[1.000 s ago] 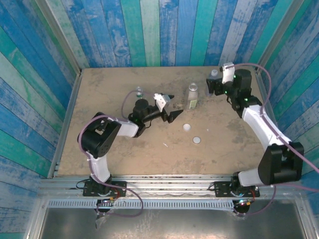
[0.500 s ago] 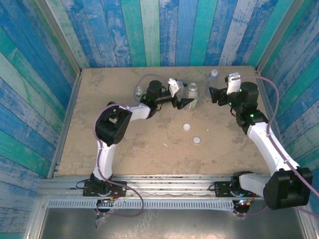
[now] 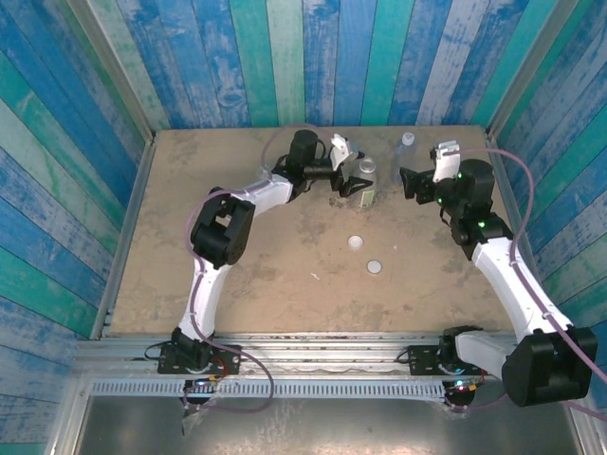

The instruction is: Screw on the bottle caps

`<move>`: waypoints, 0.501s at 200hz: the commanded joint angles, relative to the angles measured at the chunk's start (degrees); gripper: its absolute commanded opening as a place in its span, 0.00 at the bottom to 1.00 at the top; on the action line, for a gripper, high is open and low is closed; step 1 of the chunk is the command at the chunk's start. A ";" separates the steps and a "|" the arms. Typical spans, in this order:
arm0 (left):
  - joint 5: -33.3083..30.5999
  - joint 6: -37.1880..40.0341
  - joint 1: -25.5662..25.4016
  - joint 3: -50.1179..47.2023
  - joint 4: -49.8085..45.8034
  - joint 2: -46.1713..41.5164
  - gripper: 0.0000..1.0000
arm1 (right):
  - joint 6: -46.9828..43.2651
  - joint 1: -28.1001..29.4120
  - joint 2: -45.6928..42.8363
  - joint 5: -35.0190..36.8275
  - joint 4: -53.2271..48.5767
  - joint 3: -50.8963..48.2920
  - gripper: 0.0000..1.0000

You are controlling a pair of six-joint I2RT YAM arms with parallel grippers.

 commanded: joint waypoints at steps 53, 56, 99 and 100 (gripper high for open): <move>-3.23 17.58 -2.04 10.22 -23.43 6.39 0.99 | -0.99 -0.11 -1.17 1.78 -1.11 -0.98 0.91; -3.26 18.48 -2.16 10.49 -24.37 6.53 0.99 | -0.99 -0.15 -1.17 1.83 -1.09 -1.02 0.91; -3.52 19.73 -2.63 10.55 -24.33 7.07 0.96 | -1.19 -0.23 -1.08 2.16 -1.08 -1.32 0.90; -3.48 19.73 -2.59 10.56 -24.32 7.07 0.95 | -1.19 -0.16 -1.08 2.14 -1.08 -1.36 0.90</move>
